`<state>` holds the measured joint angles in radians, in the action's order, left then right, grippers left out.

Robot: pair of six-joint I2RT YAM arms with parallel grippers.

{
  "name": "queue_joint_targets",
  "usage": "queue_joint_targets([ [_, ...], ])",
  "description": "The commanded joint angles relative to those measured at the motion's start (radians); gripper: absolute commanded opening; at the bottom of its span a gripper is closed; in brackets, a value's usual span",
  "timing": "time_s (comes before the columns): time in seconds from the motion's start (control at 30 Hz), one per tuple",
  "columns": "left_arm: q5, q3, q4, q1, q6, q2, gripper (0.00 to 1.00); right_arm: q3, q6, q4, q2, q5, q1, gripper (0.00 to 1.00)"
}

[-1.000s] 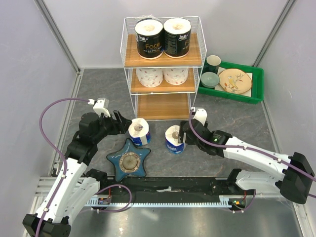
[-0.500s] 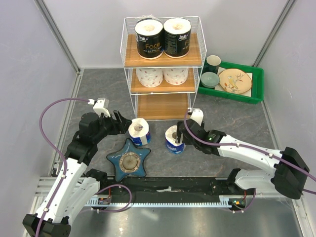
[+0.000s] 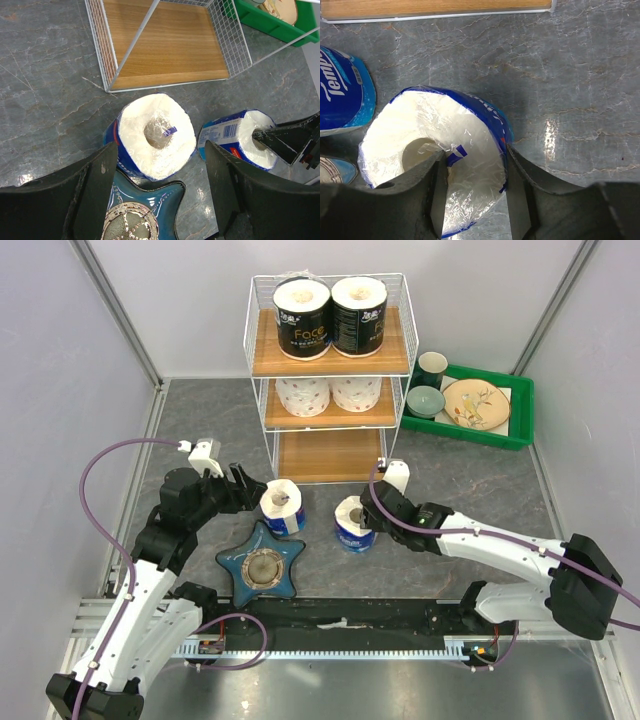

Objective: Place and organize the paper towels onto the shelf

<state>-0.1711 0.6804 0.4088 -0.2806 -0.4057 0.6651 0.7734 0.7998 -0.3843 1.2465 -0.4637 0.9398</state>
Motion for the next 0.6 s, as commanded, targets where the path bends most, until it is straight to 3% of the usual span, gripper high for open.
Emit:
queue_joint_targets([
  [0.0,-0.030,-0.005,-0.045,0.008,-0.024,-0.007,0.77,0.003,0.006,-0.022,-0.045,-0.050,0.002,0.46],
  [0.23,-0.034,-0.007,-0.048,0.011,-0.025,-0.005,0.77,0.093,-0.033,-0.018,-0.075,-0.174,0.002,0.44],
  [0.57,-0.041,-0.008,-0.050,0.014,-0.027,-0.009,0.77,0.217,-0.099,0.097,0.049,-0.332,-0.001,0.42],
])
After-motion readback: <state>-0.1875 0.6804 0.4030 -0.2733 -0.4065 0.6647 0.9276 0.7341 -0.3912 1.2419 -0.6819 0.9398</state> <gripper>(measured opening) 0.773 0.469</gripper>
